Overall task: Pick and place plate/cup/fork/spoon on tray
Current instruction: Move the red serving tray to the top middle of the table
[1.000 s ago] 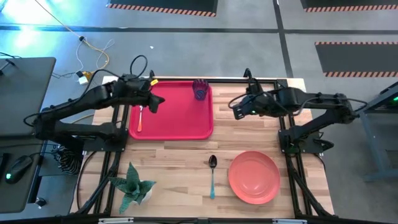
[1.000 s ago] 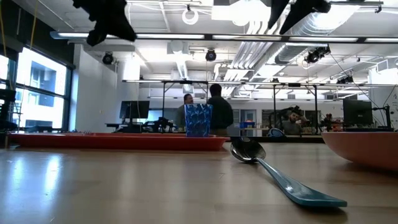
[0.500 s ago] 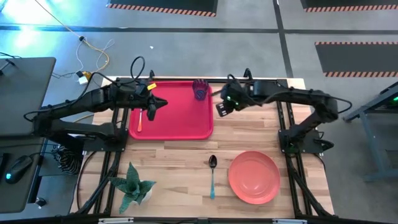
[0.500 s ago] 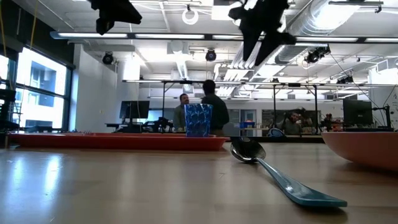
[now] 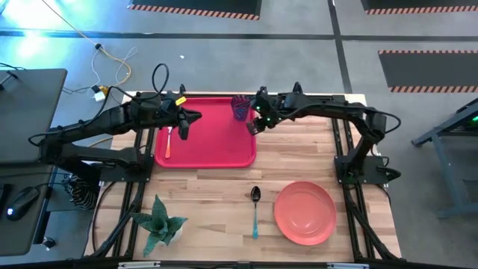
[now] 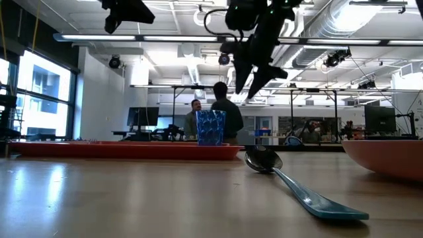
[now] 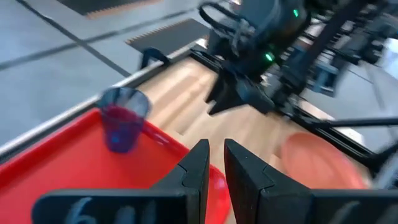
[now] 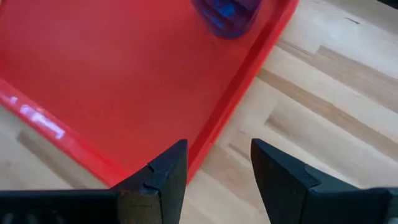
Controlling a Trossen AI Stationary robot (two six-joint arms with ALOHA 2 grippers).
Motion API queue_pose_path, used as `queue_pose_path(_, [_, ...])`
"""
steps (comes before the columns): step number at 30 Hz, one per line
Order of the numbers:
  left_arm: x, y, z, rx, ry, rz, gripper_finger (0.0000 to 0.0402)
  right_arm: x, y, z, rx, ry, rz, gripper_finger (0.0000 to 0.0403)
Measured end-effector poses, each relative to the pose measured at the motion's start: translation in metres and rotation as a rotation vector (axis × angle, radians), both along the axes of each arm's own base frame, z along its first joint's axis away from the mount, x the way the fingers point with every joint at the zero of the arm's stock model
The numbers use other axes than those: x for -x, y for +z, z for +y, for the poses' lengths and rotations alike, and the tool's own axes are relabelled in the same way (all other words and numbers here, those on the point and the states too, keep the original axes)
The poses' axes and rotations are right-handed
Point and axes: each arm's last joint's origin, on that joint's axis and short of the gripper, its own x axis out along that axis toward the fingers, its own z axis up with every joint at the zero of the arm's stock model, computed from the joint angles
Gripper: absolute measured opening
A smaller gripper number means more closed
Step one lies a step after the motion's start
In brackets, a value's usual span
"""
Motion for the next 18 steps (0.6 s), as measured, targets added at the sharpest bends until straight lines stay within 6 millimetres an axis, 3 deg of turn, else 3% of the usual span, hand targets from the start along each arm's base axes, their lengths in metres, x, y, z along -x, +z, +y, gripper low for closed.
queue_pose_path(9, [0.002,0.0,0.004,-0.073,0.111,0.027,0.004,-0.016,-0.041,-0.014,-0.043,-0.004,0.088,0.0167])
queue_pose_path(18, [0.003,0.0,0.005,-0.193,0.122,0.087,0.004,-0.026,-0.063,-0.017,-0.094,-0.1,0.094,0.0167])
